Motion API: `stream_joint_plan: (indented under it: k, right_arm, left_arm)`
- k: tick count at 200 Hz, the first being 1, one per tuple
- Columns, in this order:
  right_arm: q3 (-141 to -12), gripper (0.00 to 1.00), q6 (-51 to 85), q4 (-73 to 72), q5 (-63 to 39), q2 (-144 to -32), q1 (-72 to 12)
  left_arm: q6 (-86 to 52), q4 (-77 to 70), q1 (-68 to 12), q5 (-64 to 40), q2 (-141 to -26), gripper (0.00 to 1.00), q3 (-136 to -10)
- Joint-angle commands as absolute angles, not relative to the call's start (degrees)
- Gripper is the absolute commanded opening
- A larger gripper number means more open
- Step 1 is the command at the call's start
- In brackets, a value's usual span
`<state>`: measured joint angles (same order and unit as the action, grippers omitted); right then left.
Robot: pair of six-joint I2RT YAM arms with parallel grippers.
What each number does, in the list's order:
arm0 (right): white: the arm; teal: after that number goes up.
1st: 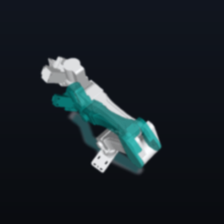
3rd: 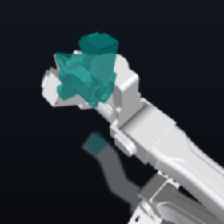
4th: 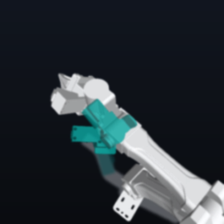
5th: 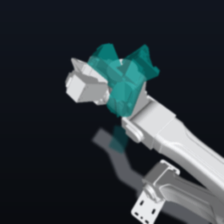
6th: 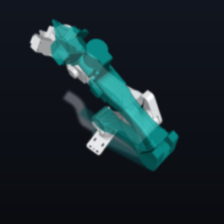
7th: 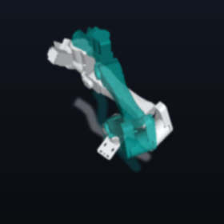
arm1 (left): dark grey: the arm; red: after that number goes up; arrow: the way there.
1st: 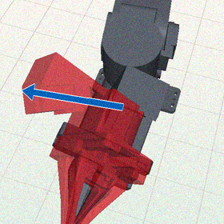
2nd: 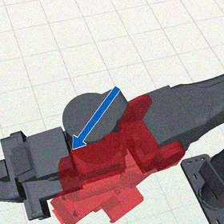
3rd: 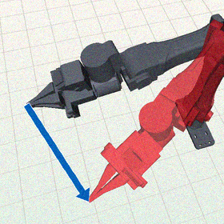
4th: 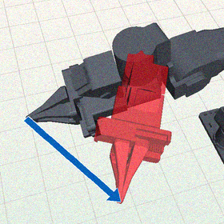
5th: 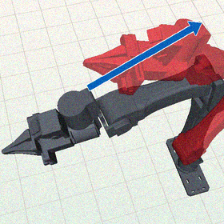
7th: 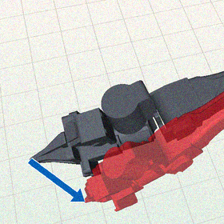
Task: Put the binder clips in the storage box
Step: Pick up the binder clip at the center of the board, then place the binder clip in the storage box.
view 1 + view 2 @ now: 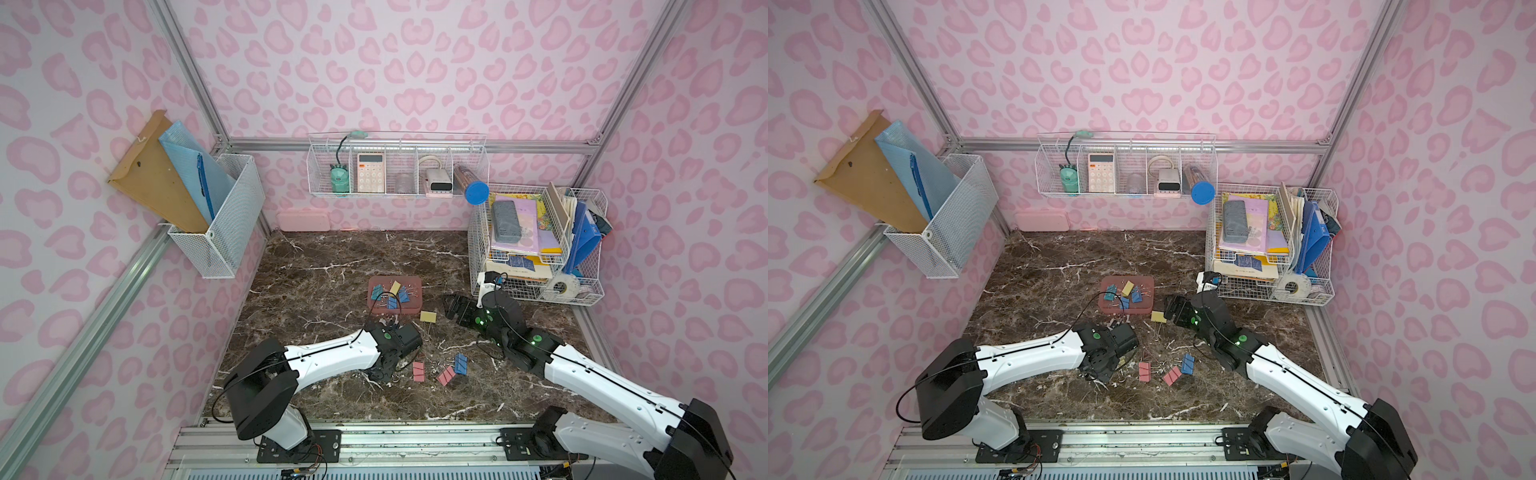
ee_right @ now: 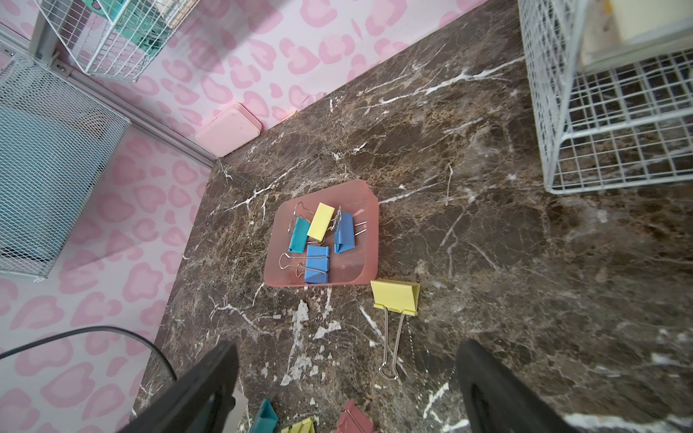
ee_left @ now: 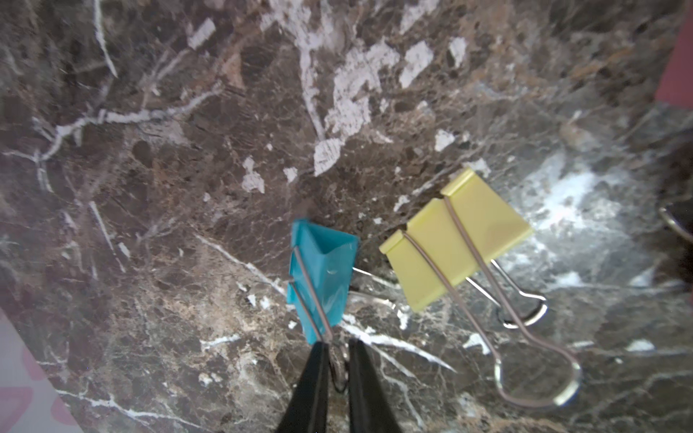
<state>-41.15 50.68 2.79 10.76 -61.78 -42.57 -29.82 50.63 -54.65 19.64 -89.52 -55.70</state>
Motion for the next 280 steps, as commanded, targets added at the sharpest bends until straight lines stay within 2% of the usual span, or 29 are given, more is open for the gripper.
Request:
stream_joint_plan:
  k: [1, 18, 52, 86, 118, 152, 196, 233, 280]
  right_arm:
    - [-41.51, 0.94, 50.31, 3.01, 11.34, -61.52, -42.54]
    - [-41.71, 0.94, 50.23, 3.01, 11.51, -61.5, -42.48]
    - [-41.75, 0.94, 50.3, 2.88, 11.27, -61.53, -42.49]
    - [-41.9, 0.94, 50.58, 2.31, 11.33, -61.78, -42.41]
    - [-42.09, 0.94, 50.63, 2.42, 10.9, -62.05, -42.52]
    - [-41.95, 0.94, 50.63, 3.22, 11.21, -61.14, -42.39]
    - [-41.93, 0.94, 50.25, 3.97, 11.34, -60.42, -42.13]
    - [-41.51, 0.94, 50.63, 2.89, 10.97, -60.95, -42.0]
    - [-41.94, 0.94, 50.59, 3.29, 10.81, -61.44, -41.98]
  left_arm:
    - [-30.5, 50.69, -54.57, 18.15, -90.19, 0.06, -55.94]
    - [-30.85, 51.99, -54.55, 19.34, -89.93, 0.0, -56.52]
    - [-30.54, 57.47, -53.38, 24.65, -86.79, 0.0, -62.73]
    - [-27.84, 58.81, -48.14, 28.44, -87.11, 0.0, -73.07]
    - [-24.33, 55.06, -43.42, 25.4, -94.08, 0.0, -83.81]
    - [-19.97, 53.42, -39.84, 28.22, -103.28, 0.0, -93.35]
    - [-13.68, 47.81, -32.78, 22.23, -108.63, 0.0, -96.45]
    - [-15.23, 48.84, -32.4, 19.43, -112.35, 0.0, -96.83]
    - [-18.65, 48.59, -32.05, 21.79, -112.98, 0.0, -91.92]
